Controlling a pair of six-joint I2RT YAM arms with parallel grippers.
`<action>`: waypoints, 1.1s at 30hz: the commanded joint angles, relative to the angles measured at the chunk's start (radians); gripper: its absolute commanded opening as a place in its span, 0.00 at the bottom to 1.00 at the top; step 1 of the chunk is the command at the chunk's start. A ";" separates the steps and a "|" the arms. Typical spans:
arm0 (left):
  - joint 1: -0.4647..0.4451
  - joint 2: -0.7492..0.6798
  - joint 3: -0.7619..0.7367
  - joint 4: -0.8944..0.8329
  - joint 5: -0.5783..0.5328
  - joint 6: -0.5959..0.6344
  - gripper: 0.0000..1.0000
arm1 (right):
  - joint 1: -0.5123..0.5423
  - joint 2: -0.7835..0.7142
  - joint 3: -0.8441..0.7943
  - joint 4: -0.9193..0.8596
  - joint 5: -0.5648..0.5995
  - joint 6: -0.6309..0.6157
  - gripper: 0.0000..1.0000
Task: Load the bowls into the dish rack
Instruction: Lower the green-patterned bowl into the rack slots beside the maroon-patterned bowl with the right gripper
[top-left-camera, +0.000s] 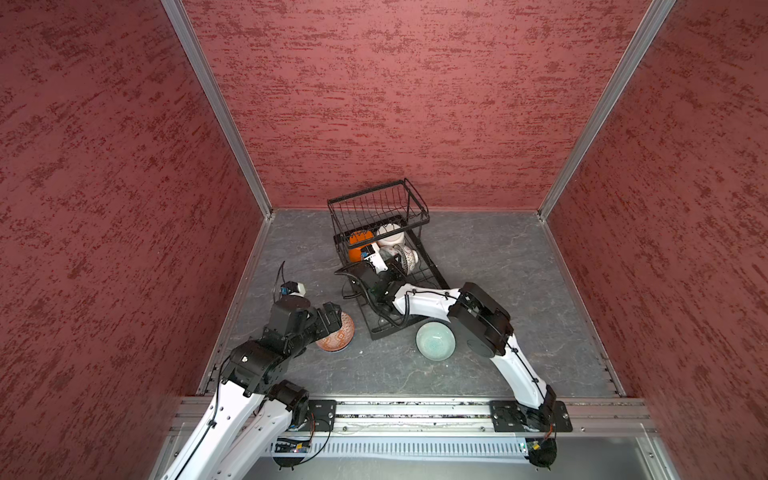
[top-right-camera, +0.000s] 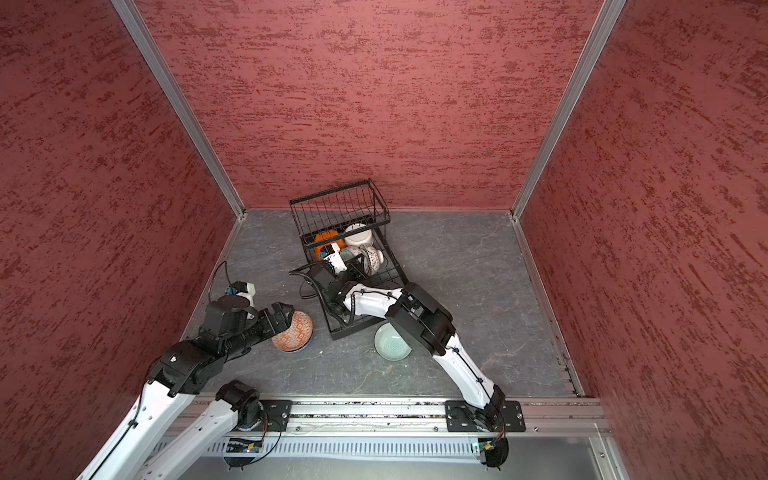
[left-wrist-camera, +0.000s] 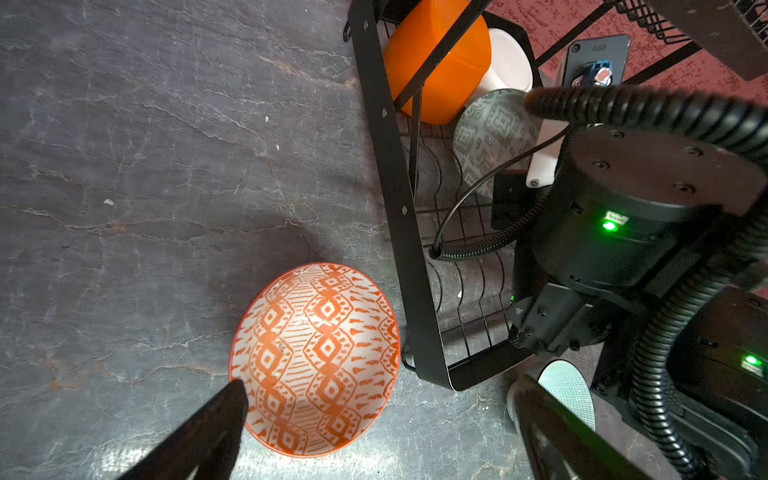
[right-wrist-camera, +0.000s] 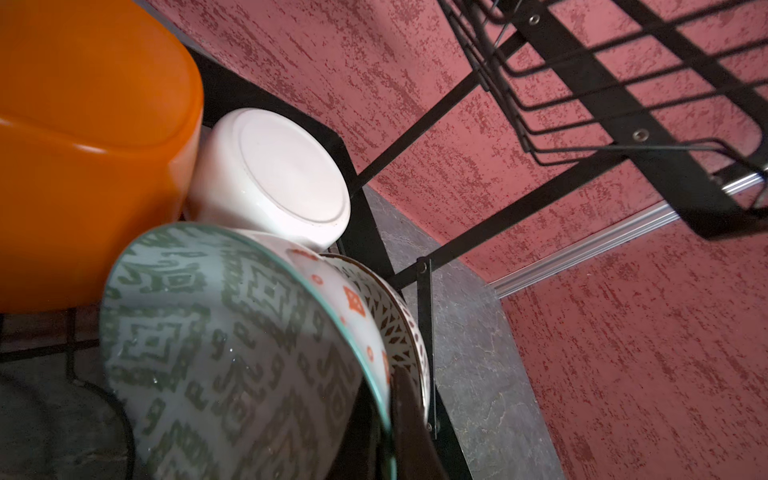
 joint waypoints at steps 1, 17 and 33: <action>0.009 -0.012 0.006 -0.001 0.003 0.016 1.00 | 0.028 0.005 0.031 -0.118 -0.086 0.113 0.08; 0.011 -0.011 0.004 0.000 0.007 0.015 1.00 | 0.027 0.000 0.059 -0.168 -0.100 0.151 0.46; 0.020 0.018 0.014 -0.012 -0.001 0.008 0.99 | 0.017 -0.104 0.021 -0.220 -0.181 0.227 0.92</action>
